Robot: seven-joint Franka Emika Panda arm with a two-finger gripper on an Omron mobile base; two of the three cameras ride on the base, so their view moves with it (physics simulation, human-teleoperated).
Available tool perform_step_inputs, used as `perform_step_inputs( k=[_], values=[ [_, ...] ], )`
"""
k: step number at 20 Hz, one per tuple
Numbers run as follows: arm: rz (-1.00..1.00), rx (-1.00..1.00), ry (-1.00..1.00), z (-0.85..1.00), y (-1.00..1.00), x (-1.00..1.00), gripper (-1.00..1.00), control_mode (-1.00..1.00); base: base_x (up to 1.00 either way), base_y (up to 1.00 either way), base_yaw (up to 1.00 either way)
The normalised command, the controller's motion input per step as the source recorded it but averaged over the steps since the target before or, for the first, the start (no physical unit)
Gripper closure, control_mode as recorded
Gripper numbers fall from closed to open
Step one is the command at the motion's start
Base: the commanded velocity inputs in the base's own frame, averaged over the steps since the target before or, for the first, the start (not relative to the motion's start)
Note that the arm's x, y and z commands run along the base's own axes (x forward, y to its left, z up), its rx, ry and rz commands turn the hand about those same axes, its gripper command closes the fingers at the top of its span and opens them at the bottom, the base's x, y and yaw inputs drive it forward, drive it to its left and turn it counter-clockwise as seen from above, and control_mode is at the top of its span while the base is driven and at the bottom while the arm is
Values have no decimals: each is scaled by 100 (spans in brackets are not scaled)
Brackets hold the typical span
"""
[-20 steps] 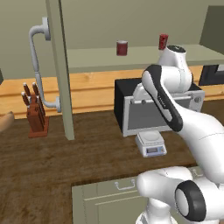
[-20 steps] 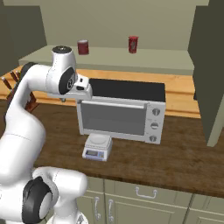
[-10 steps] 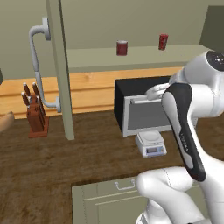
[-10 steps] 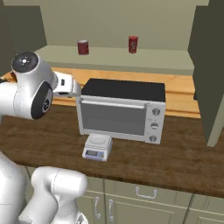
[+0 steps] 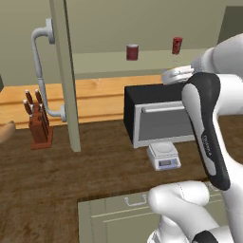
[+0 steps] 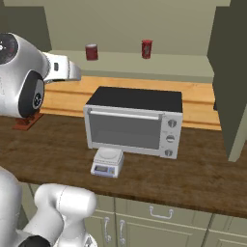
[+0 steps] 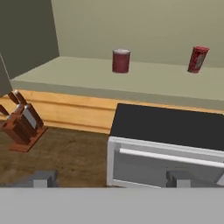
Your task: Pick the canned food and place it on the digital scale for weighing, and close the cabinet.
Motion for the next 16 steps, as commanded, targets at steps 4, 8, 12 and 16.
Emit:
perform_step_inputs(
  k=[4, 8, 12, 16],
  values=[
    [0, 0, -7, 31, 0, 34, -100, -100, 0, 0, 0],
    [-2, 0, -8, 2, 12, 52, -100, -100, 0, 0, 0],
    [0, 0, -11, 0, 20, 52, -100, -100, 0, 0, 0],
    [0, 0, -12, 0, 8, 44, -100, -100, 0, 0, 0]
  ],
)
